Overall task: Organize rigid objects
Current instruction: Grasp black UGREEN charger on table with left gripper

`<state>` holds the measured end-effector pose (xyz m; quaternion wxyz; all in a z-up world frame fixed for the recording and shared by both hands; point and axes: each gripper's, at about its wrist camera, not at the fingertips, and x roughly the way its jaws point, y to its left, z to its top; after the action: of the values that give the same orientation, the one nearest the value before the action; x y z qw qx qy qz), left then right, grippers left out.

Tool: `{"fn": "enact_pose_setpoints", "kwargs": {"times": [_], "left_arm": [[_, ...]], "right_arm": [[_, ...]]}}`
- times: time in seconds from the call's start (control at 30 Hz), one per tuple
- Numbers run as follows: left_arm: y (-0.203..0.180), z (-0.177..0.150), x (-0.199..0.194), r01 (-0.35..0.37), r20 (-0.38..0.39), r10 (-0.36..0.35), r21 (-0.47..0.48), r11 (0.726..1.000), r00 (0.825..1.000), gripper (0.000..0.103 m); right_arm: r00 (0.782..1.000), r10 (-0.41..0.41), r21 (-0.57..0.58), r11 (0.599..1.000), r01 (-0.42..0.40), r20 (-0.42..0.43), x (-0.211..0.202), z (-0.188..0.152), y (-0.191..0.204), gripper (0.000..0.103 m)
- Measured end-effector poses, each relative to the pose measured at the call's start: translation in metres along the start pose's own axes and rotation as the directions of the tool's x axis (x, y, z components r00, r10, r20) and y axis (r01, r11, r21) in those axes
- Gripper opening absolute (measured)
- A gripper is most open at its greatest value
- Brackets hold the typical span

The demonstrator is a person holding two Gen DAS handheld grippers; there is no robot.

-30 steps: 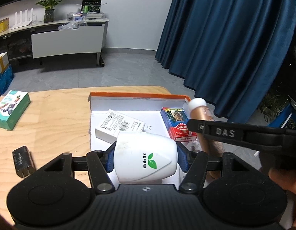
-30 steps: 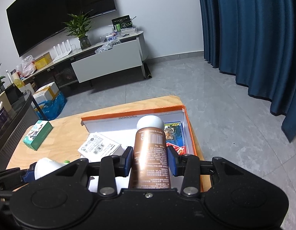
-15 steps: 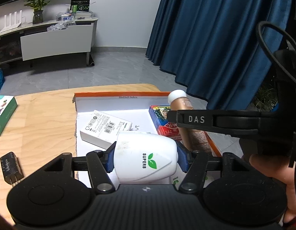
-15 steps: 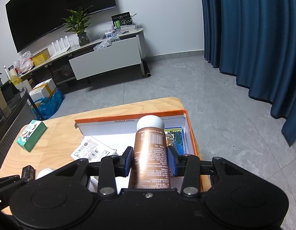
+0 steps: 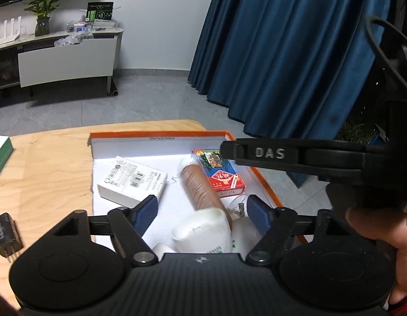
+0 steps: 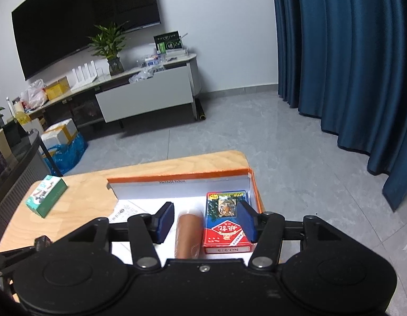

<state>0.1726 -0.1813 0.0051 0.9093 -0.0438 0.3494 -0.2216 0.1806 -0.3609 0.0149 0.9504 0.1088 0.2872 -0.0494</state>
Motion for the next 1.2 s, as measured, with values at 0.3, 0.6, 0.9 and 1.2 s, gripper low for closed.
{"fn": "enact_pose_setpoints", "kwargs": {"times": [0.3,0.6,0.9,1.2], "left_arm": [[0.039,-0.004,-0.036,-0.105,0.043,0.107,-0.049,0.993,0.993,0.094],[0.118,-0.025,-0.071,-0.300,0.027,0.311,-0.193,0.934,0.950,0.096],[0.150,-0.026,-0.045,-0.402,-0.024,0.415,-0.306,0.863,0.909,0.086],[0.155,-0.035,-0.020,-0.433,-0.043,0.437,-0.256,0.864,0.898,0.042]], "right_arm": [[0.999,0.040,-0.033,0.999,-0.039,0.012,-0.018,-0.002,0.026,0.080],[0.987,0.150,-0.105,0.982,-0.154,-0.051,-0.015,-0.018,0.087,0.083],[0.979,0.191,-0.160,0.966,-0.201,-0.073,-0.014,-0.032,0.122,0.083],[0.978,0.187,-0.132,0.971,-0.198,-0.091,-0.005,-0.038,0.113,0.083]]}}
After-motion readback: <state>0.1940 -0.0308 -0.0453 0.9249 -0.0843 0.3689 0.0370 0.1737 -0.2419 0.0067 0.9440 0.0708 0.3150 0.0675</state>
